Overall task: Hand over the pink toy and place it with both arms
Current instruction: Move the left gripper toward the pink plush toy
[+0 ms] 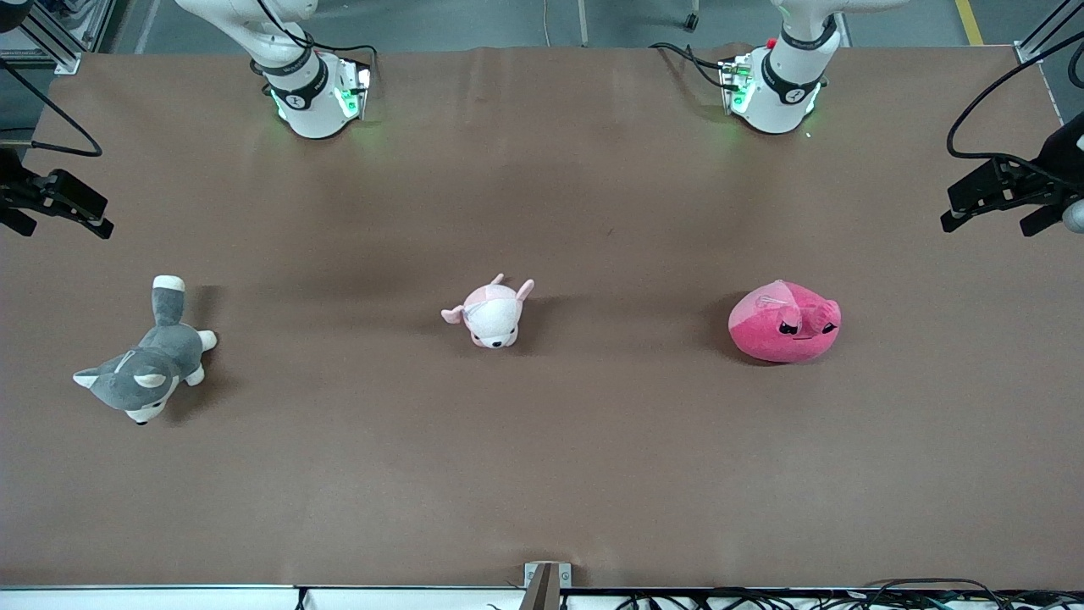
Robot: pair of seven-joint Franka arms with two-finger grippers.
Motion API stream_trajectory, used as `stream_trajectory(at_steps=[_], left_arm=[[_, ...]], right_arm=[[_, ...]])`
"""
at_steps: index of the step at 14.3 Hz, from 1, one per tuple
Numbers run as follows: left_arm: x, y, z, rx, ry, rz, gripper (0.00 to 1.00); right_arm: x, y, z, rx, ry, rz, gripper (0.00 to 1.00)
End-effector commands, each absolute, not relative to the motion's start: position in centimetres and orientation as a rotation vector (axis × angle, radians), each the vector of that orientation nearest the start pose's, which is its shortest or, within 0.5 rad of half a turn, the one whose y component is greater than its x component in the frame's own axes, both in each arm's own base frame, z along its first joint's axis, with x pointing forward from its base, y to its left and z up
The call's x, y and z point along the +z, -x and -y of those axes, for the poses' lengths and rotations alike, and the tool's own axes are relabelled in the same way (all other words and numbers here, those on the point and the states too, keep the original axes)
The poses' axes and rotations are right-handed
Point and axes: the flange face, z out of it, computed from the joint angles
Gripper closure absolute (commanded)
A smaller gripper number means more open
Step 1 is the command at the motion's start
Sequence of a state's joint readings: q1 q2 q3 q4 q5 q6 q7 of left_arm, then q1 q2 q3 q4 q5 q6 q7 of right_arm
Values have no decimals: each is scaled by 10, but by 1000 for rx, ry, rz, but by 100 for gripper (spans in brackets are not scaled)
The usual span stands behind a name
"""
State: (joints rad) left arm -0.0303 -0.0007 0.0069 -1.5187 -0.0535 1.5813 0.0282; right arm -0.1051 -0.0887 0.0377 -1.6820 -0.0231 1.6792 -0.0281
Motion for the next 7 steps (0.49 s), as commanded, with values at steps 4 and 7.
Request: stream_trajectory(at_steps=[4, 7], left_arm=[[656, -554, 13, -90, 3176, -71, 0], [654, -555, 14, -81, 3176, -75, 0]], right_arm=[[631, -536, 38, -132, 3169, -70, 0], [630, -536, 36, -127, 3169, -63, 0]])
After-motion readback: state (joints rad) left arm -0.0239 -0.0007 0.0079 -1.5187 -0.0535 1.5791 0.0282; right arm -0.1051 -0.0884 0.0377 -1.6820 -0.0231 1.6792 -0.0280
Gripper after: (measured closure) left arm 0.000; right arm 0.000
